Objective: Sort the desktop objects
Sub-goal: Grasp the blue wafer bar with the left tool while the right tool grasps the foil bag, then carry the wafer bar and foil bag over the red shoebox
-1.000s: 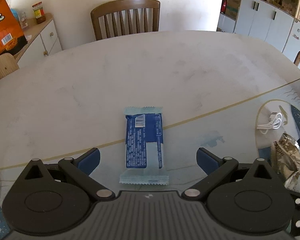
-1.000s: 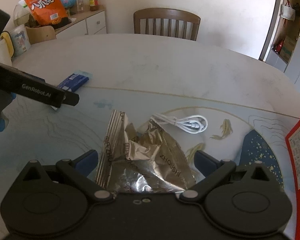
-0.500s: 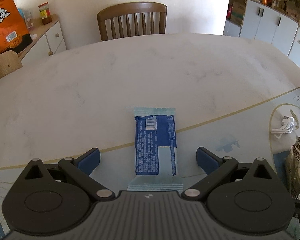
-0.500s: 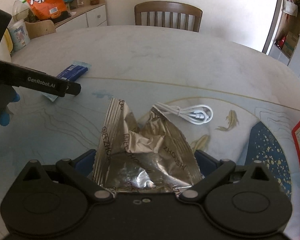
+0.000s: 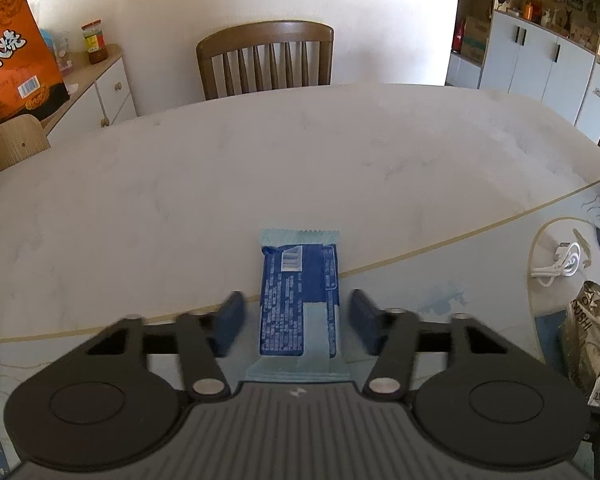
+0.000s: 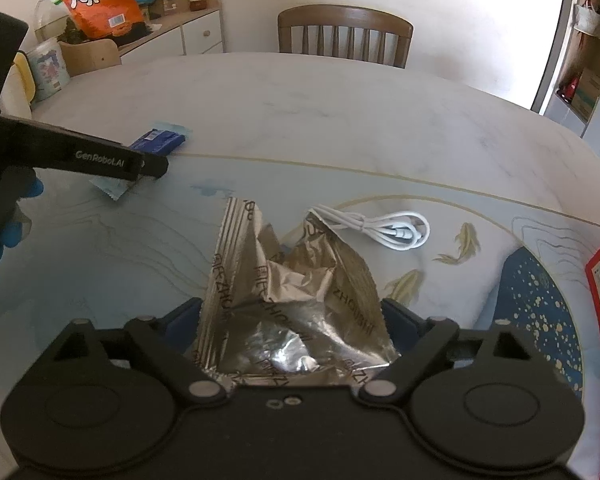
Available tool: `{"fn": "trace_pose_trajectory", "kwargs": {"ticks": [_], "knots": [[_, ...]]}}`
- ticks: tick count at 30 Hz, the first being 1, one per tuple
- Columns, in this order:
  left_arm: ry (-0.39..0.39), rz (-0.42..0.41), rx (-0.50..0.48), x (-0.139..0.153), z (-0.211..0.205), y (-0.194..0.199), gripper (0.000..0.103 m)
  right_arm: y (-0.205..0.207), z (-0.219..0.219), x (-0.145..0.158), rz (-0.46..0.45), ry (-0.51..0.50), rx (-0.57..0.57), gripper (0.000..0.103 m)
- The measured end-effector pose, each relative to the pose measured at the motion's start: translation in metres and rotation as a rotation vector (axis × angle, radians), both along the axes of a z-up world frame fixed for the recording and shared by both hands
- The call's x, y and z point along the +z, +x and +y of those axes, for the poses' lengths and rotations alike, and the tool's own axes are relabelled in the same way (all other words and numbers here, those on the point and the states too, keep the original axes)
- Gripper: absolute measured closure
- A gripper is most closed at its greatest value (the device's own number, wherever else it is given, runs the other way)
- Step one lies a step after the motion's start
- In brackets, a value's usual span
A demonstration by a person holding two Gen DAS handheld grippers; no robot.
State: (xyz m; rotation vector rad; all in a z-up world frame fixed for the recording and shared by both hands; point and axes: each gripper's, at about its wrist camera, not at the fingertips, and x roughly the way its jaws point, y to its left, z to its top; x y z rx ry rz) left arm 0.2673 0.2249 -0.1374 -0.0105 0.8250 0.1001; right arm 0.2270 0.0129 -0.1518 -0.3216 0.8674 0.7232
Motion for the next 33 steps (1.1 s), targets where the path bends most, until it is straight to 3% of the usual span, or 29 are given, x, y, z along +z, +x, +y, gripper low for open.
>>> {"fn": "trace_pose_trajectory", "kwargs": {"ticks": [3, 7, 10, 19, 33], "knots": [[0.003, -0.003, -0.006, 0.001, -0.002, 0.001, 0.064, -0.002, -0.001, 0.001, -0.004, 0.001, 0.006, 0.015], [0.009, -0.001, -0.009, 0.002, -0.003, 0.003, 0.066, -0.004, -0.002, 0.004, -0.008, 0.007, 0.006, 0.02], [0.016, -0.001, -0.004, 0.002, -0.004, 0.003, 0.067, -0.006, -0.002, 0.008, -0.022, 0.003, 0.0, 0.033], [0.012, -0.007, -0.005, 0.009, -0.005, -0.001, 0.067, -0.002, -0.008, 0.011, -0.01, 0.007, -0.004, 0.039], [-0.001, -0.019, -0.051, 0.044, -0.031, -0.02, 0.067, -0.006, -0.033, 0.039, -0.026, 0.041, -0.044, 0.04]]}}
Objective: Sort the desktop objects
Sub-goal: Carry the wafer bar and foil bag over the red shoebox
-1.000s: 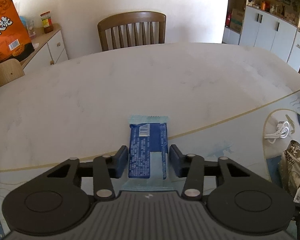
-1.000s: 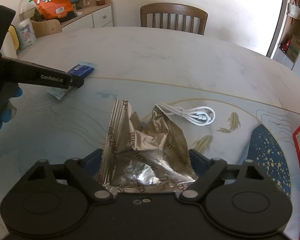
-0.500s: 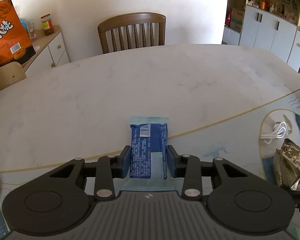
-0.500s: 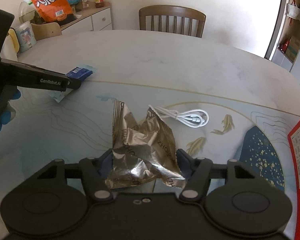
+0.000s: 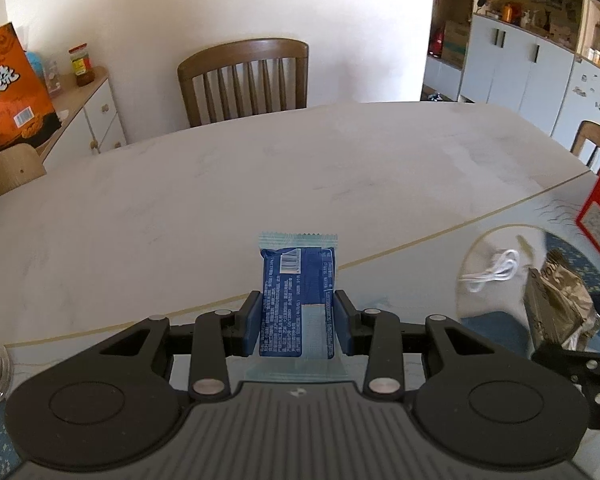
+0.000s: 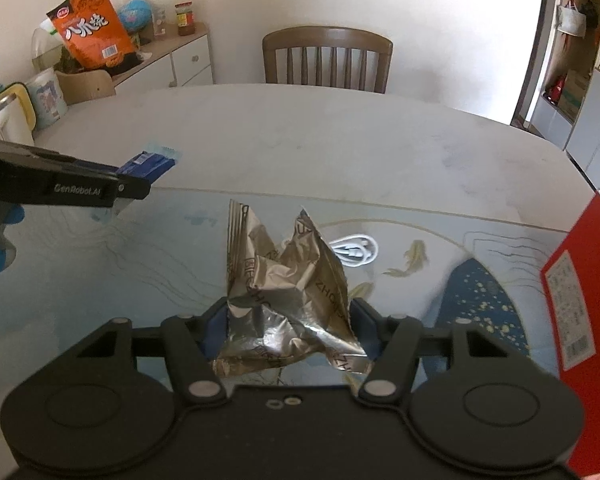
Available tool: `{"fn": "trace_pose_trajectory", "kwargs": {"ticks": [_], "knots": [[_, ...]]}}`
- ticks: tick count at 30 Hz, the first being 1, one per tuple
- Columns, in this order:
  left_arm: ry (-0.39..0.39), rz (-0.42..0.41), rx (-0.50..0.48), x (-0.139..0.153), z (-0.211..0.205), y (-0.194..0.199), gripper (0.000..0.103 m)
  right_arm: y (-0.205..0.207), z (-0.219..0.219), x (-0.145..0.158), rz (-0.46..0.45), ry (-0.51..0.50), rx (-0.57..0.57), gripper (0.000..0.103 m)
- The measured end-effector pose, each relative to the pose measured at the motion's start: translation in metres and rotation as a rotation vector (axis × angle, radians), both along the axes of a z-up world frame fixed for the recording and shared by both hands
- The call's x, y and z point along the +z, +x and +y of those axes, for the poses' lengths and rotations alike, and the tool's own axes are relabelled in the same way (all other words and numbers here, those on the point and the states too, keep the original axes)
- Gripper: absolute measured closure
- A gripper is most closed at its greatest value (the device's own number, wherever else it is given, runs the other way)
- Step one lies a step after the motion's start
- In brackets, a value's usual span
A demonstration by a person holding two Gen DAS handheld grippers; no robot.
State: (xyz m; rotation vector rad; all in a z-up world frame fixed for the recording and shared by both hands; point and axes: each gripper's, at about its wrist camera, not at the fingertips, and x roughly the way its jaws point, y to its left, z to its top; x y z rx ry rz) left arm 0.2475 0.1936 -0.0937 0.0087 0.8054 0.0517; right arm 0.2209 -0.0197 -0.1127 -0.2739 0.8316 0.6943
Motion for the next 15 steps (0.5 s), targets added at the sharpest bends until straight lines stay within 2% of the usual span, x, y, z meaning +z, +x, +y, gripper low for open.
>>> {"fn": "trace_pose_trajectory", "kwargs": {"ticks": [15], "knots": [[-0.013, 0.001, -0.068, 0.049, -0.061, -0.034, 0.067, -0.004, -0.054, 0.041, 0.001, 0.053, -0.047, 0.04]]}}
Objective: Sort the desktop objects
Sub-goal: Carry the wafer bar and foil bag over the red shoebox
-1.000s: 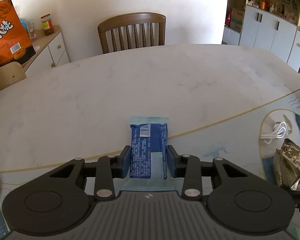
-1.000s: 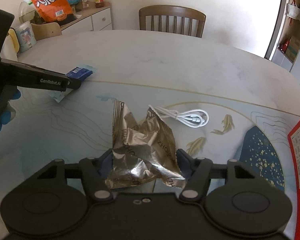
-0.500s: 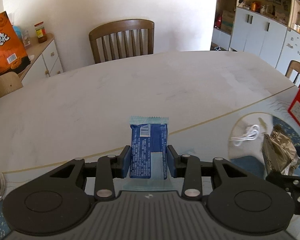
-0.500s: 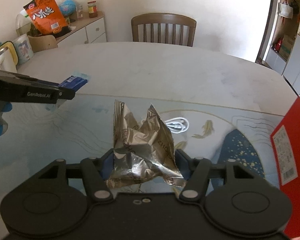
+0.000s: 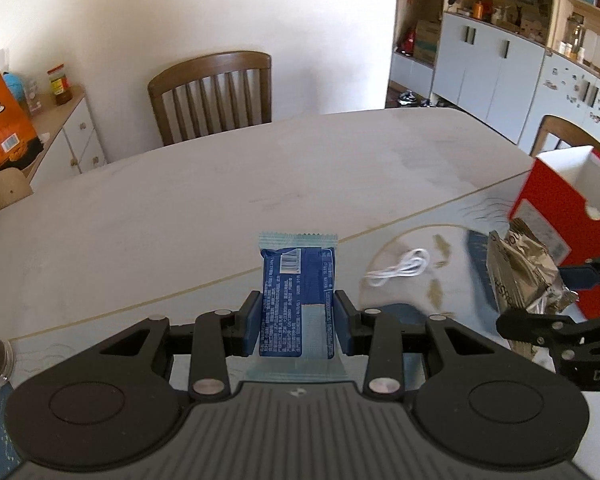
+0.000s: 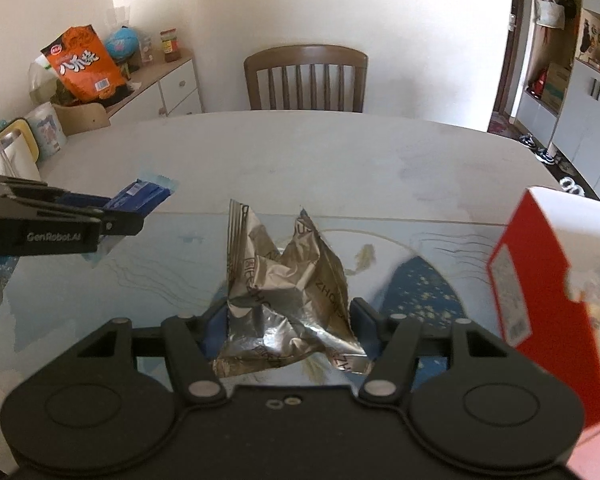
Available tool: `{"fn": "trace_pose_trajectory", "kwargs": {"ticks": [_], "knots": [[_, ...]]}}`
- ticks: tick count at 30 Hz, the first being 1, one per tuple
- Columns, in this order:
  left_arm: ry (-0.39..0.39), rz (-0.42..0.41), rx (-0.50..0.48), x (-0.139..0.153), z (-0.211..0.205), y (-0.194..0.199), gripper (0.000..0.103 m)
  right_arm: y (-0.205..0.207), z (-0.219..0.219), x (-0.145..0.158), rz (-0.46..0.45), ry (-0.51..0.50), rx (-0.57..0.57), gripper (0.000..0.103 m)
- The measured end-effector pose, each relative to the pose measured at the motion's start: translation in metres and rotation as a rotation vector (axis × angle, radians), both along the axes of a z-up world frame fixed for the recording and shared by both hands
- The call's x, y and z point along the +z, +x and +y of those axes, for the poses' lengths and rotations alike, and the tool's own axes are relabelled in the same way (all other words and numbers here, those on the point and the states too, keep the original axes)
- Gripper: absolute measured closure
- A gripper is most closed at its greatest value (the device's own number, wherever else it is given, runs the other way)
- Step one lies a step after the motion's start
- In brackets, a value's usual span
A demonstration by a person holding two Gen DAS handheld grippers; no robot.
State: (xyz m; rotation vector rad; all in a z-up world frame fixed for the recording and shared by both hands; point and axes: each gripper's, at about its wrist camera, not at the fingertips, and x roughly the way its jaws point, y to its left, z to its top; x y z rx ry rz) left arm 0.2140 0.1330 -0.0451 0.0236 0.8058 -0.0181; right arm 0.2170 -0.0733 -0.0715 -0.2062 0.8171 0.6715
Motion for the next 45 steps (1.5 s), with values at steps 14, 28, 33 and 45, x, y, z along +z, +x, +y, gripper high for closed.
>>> {"fn": "trace_pose_trajectory", "kwargs": {"ticks": [14, 28, 33, 45], "knots": [[-0.028, -0.024, -0.093, 0.039, -0.082, -0.018, 0.067, -0.005, -0.069, 0.039, -0.027, -0.005, -0.03, 0.04], [-0.043, -0.034, -0.177, 0.059, -0.152, -0.015, 0.067, 0.005, -0.135, 0.06, -0.044, 0.001, -0.05, 0.04], [-0.043, -0.043, -0.21, 0.067, -0.176, -0.008, 0.067, 0.014, -0.158, 0.066, -0.049, -0.002, -0.052, 0.04], [-0.041, -0.056, -0.274, 0.08, -0.238, 0.016, 0.067, 0.047, -0.21, 0.072, -0.045, -0.018, -0.069, 0.04]]}}
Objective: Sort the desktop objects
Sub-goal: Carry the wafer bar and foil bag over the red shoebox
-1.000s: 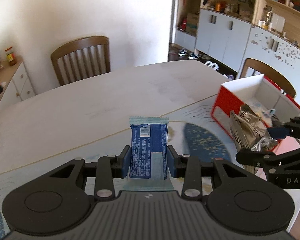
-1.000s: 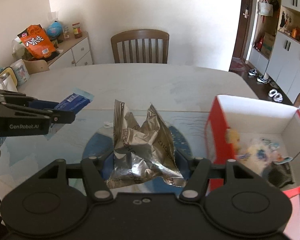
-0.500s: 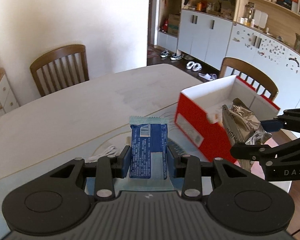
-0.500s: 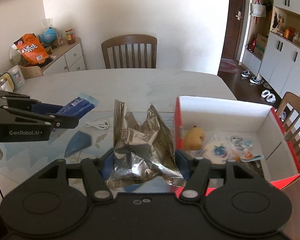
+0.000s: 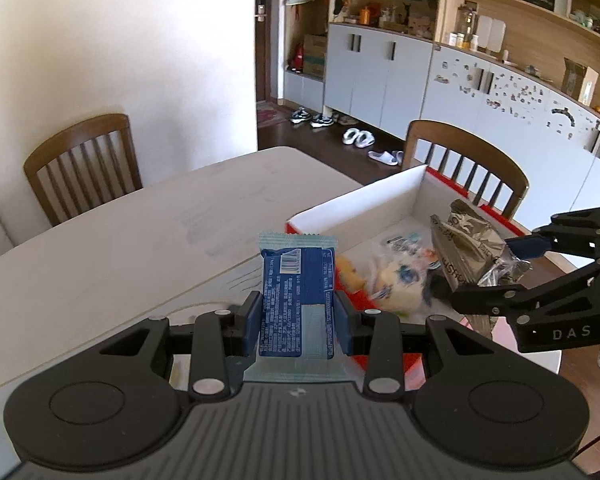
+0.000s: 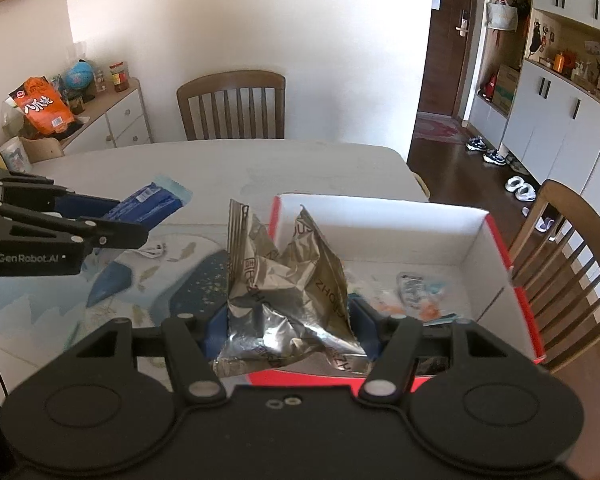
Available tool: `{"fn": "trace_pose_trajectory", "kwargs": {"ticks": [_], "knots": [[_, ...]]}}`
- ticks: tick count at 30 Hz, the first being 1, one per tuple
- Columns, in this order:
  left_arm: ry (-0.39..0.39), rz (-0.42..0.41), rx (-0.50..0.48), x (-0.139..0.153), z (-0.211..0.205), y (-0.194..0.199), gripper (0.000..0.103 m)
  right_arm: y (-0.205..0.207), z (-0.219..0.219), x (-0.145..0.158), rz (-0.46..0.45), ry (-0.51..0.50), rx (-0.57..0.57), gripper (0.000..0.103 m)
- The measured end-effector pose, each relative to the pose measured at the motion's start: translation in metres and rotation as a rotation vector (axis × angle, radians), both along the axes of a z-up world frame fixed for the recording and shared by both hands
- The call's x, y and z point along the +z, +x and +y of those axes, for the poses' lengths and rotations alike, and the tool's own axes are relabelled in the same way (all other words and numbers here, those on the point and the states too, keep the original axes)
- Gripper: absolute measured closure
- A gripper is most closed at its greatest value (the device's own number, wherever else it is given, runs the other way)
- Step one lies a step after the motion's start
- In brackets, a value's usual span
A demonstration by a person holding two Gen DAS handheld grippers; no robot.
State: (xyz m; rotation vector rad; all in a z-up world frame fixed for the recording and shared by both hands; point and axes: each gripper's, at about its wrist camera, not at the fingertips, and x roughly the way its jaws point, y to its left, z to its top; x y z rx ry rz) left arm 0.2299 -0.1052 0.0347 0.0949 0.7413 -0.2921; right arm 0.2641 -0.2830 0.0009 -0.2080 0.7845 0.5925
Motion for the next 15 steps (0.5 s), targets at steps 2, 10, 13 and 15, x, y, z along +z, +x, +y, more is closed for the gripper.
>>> {"fn": "trace_pose_trajectory", "kwargs": {"ticks": [2, 10, 13, 15], "knots": [[0.001, 0.003, -0.008, 0.0, -0.01, 0.004, 0.067, 0.006, -0.007, 0.0, 0.004, -0.003, -0.003, 0.04], [0.004, 0.022, -0.045, -0.006, -0.046, 0.019, 0.067, 0.03, -0.042, -0.005, 0.01, -0.027, -0.032, 0.04], [0.009, 0.026, -0.068, -0.009, -0.062, 0.024, 0.067, 0.041, -0.054, -0.009, 0.016, -0.038, -0.047, 0.04], [0.014, 0.03, -0.081, -0.01, -0.072, 0.027, 0.067, 0.049, -0.062, -0.012, 0.019, -0.047, -0.057, 0.04]]}}
